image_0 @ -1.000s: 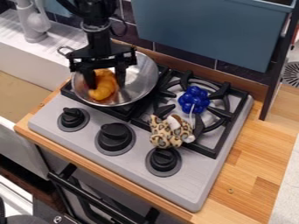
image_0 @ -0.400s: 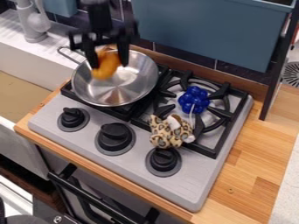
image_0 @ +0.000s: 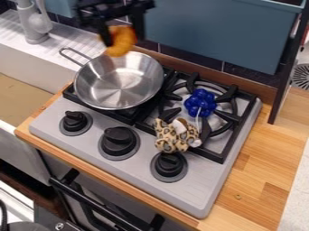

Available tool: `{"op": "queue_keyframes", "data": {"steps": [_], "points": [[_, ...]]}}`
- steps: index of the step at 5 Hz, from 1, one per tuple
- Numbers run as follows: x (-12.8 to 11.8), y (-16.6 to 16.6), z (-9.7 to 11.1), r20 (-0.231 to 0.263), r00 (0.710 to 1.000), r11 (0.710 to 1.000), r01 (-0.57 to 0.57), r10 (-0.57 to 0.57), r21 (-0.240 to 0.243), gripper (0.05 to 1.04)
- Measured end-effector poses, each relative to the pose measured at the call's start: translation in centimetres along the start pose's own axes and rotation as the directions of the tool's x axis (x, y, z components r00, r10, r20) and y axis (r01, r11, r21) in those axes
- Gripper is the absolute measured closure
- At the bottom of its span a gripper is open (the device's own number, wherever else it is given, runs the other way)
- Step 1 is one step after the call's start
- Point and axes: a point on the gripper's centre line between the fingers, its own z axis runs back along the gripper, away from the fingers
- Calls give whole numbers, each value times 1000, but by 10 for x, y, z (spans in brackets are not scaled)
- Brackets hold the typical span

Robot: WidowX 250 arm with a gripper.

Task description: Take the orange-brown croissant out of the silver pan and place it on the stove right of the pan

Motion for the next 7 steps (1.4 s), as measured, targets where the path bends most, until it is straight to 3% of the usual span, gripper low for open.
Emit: {"op": "queue_keyframes", "data": {"steps": [1,3,4,5,7], "points": [[-14,-29,-6,19,998,997,-62,63,-43,415],[-33,-67,-24,113,987,991,-102,112,-92,415],[-32,-77,-37,161,978,989,-116,130,-92,415],[-24,-78,-61,198,968,988,-145,154,-57,415],[-16,-75,-80,246,957,988,-154,156,-25,415]]}}
